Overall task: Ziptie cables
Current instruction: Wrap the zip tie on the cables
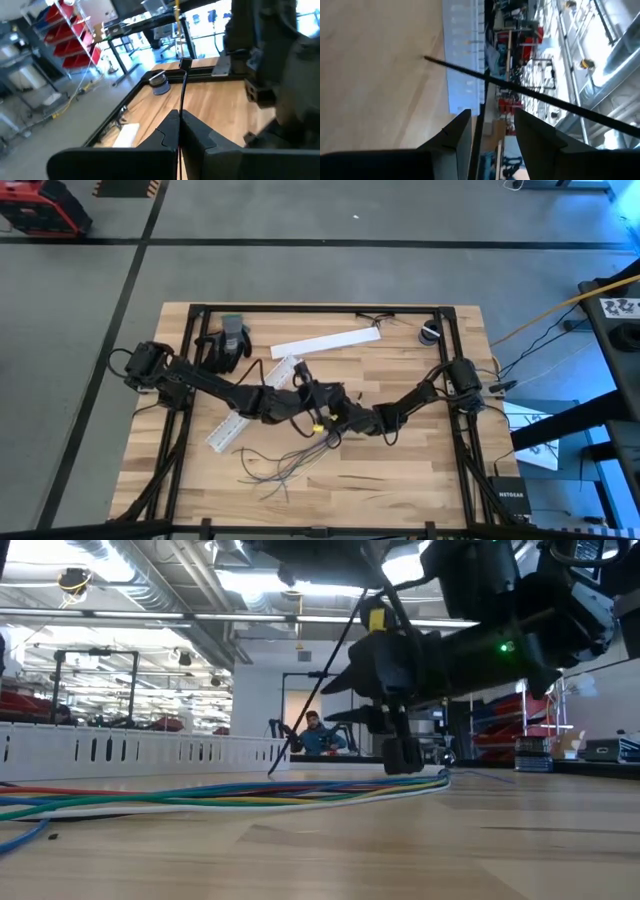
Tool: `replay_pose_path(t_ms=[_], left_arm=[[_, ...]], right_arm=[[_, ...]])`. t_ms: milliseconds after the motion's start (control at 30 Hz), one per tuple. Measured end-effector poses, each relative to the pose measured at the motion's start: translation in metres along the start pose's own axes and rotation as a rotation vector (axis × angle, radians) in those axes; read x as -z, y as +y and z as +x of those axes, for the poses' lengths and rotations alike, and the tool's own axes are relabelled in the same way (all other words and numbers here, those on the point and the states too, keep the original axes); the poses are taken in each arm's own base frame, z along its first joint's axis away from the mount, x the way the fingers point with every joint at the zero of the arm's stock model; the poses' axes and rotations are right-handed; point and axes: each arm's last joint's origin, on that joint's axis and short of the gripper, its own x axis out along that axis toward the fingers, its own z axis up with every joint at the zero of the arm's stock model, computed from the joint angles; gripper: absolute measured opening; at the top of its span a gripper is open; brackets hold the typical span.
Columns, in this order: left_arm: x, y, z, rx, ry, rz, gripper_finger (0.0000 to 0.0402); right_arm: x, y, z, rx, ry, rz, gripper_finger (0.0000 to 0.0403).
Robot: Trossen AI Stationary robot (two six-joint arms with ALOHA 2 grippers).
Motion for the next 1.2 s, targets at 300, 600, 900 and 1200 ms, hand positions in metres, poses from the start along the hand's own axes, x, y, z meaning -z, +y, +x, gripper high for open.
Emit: replay_pose_path(t_ms=[300, 600, 900, 1200], left_arm=[[0.002, 0.009, 0.007, -0.031, 0.014, -0.122, 0.0000], [-0.003, 0.014, 0.002, -0.028, 0.018, -0.134, 0.0000], [-0.002, 0.015, 0.002, -0.029, 0.034, -0.122, 0.0000], [-0.002, 0.015, 0.002, -0.030, 0.032, -0.124, 0.0000]], right_arm=[[0.009, 0.003, -0.005, -0.008, 0.038, 0.364, 0.0140], [0.062, -0.004, -0.013, -0.356, -0.205, 1.128, 0.0140], [0.086, -0.007, 0.015, -0.636, -0.367, 1.261, 0.0163], [0.049, -0.006, 0.002, -0.515, -0.363, 0.867, 0.0273]])
